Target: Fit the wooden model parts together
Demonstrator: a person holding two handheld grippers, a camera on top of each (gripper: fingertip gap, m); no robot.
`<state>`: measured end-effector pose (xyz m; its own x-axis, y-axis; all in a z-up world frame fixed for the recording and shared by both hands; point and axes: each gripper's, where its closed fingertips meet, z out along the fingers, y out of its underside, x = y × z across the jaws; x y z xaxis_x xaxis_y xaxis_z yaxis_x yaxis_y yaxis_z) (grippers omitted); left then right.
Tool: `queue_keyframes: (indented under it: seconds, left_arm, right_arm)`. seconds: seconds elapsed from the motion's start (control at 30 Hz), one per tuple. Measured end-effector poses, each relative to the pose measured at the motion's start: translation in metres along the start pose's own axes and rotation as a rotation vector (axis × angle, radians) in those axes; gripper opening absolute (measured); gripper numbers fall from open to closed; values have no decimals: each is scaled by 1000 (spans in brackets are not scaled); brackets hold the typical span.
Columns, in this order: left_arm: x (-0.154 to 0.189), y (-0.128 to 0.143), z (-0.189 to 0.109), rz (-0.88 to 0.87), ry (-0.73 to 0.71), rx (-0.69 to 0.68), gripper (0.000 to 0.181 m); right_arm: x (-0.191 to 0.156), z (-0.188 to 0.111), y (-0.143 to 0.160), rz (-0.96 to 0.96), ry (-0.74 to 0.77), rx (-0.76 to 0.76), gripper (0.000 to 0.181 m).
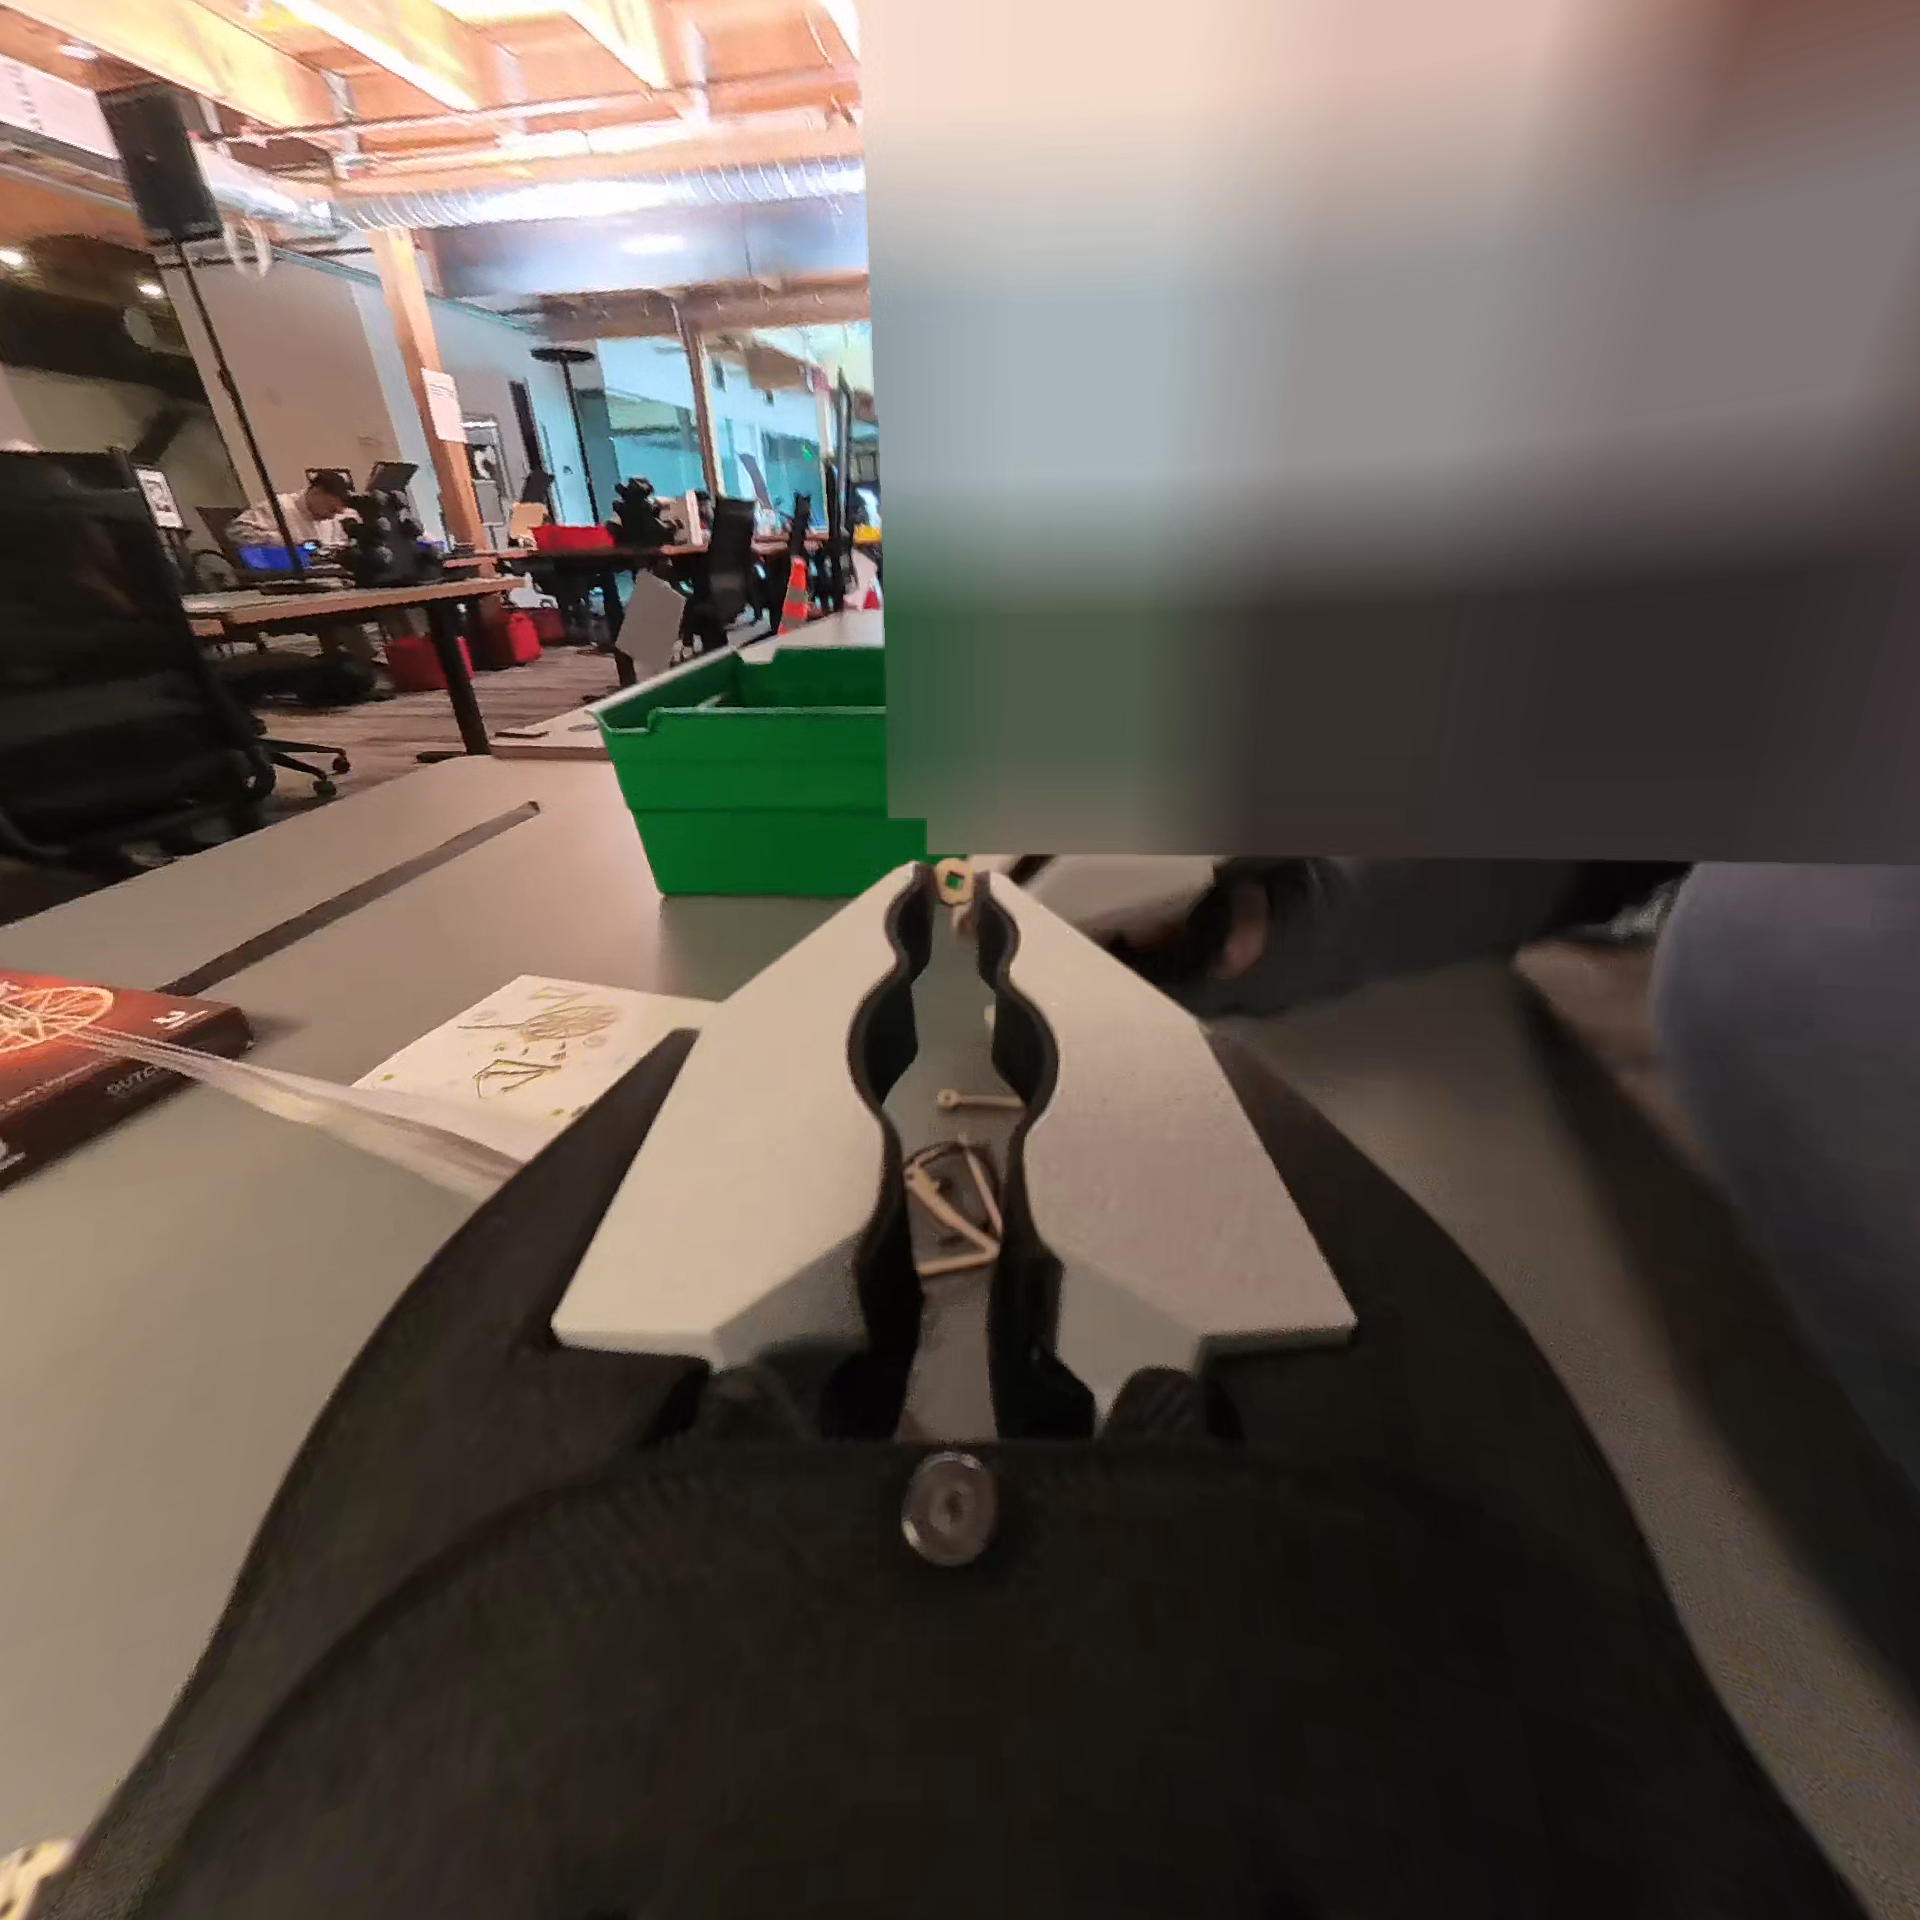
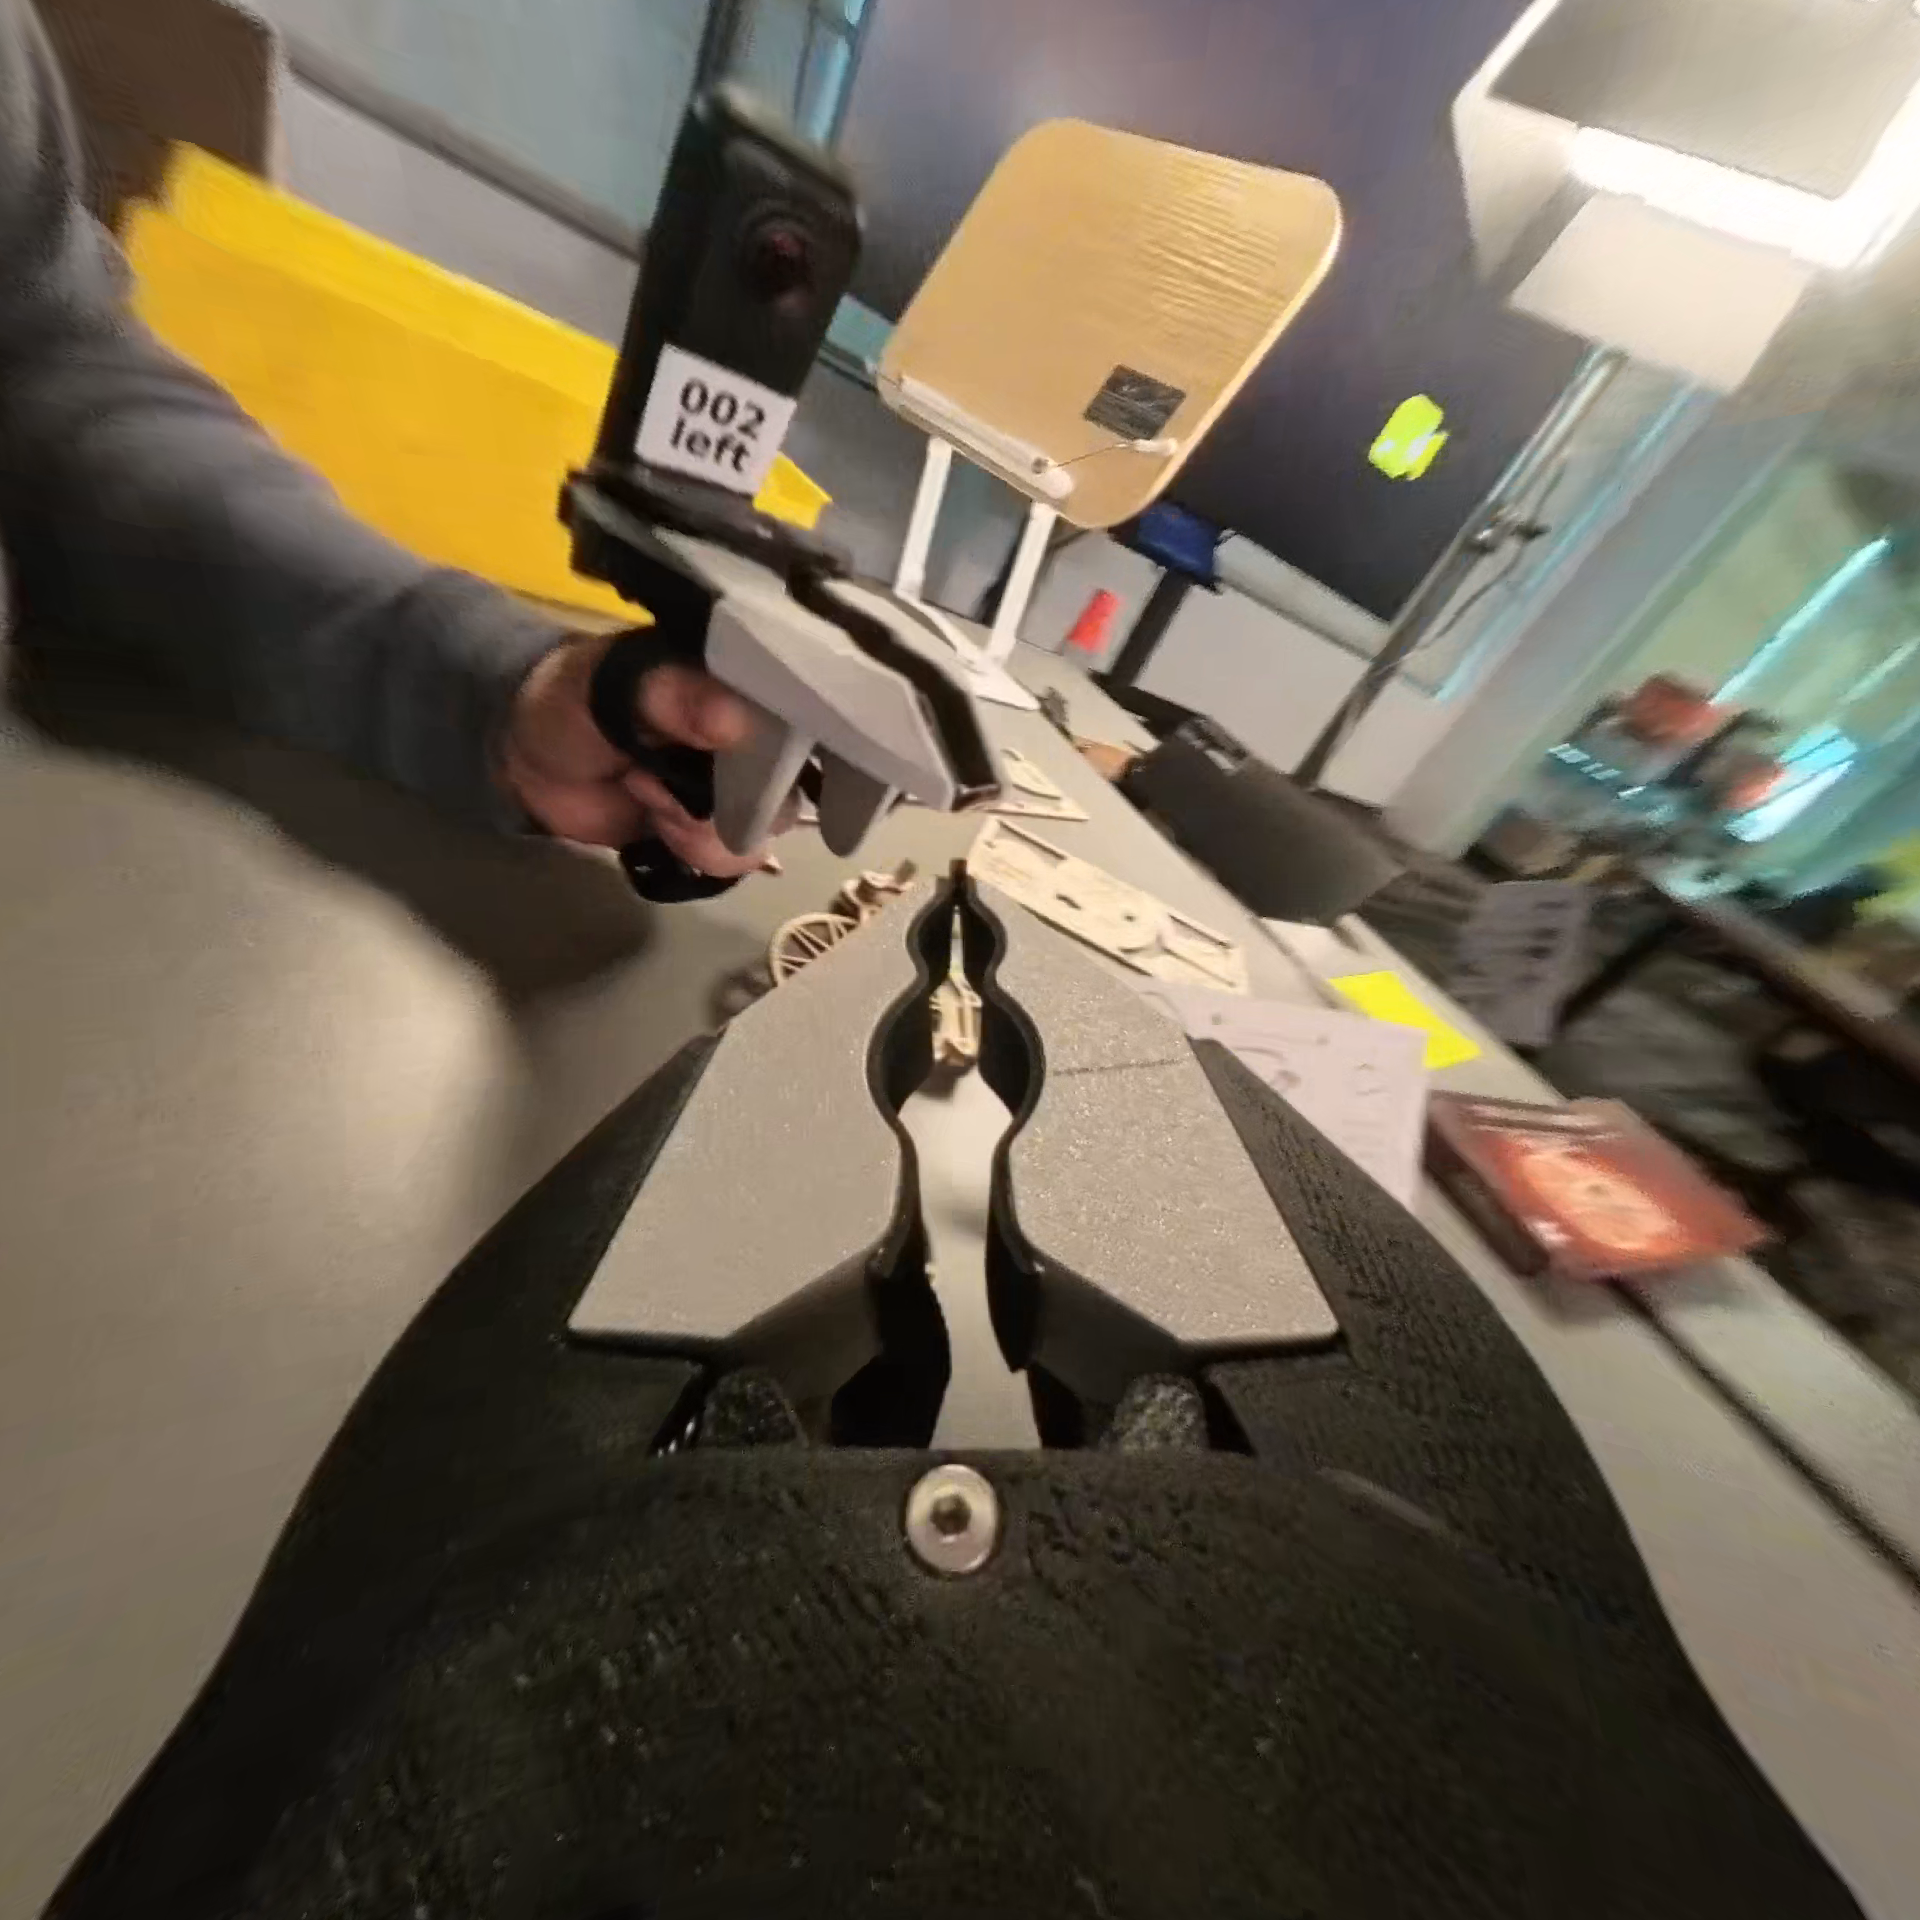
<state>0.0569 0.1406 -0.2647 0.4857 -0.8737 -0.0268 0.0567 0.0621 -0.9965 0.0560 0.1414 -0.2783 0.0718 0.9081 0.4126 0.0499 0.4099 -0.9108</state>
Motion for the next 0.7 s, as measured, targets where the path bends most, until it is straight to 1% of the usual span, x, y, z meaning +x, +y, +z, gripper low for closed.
queue_keyframes:
  seconds: [0.1, 0.2, 0.3, 0.7]
  left_arm:
    - [3, 4, -2, -2, 27, -20, 6]
    - [8, 8, -1, 17, 57, -52, 6]
    - [12, 9, -1, 19, 74, -63, 6]
    - [16, 9, -3, -56, 97, -54, 6]
  right_arm:
    - [-5, -2, 0, 117, -81, 32, 0]
    - [-12, -1, 1, 170, -142, 46, 0]
    - [-13, -1, 0, 203, -163, 64, 0]
    - [-12, -3, -6, 150, -144, 108, 0]
